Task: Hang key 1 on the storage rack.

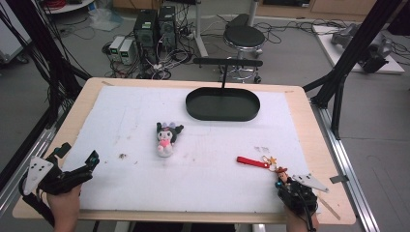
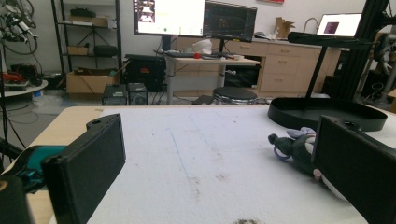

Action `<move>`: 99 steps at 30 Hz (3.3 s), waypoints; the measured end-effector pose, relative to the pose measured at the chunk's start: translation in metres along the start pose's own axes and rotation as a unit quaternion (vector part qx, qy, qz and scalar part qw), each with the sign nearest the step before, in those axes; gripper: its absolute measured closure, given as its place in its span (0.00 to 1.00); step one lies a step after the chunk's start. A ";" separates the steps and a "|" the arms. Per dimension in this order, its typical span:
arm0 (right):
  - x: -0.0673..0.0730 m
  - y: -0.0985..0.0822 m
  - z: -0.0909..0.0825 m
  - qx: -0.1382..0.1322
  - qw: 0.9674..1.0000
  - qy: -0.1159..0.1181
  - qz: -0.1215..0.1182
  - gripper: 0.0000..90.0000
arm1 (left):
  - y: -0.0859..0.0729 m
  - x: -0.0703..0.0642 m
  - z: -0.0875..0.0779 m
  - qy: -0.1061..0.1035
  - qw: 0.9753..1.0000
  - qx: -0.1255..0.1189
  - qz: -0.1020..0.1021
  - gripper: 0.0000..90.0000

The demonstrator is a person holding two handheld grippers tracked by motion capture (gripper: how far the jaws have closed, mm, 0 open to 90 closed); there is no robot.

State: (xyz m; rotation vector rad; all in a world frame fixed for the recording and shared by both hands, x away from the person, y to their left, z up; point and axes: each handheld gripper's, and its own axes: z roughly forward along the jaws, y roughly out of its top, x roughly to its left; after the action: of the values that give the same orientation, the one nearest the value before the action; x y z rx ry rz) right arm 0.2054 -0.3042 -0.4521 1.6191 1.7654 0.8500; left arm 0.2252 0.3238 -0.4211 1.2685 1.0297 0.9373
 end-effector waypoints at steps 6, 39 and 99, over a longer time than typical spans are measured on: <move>-0.001 0.000 -0.002 -0.010 1.000 0.004 0.002 0.73 | 0.000 0.001 0.000 0.001 1.000 0.000 -0.002 0.04; 0.002 0.007 -0.024 -0.114 0.993 -0.003 -0.008 0.73 | 0.000 0.001 0.000 0.001 1.000 0.000 -0.001 0.04; 0.028 0.070 -0.059 -0.302 0.953 0.008 -0.029 0.73 | -0.003 0.001 0.002 0.000 1.000 0.005 0.002 0.04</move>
State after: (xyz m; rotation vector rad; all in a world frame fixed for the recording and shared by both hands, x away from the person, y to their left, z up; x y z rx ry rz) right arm 0.1996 -0.2762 -0.3608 1.1491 1.3612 1.2280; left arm 0.2278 0.3242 -0.4237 1.2796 1.0333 0.9370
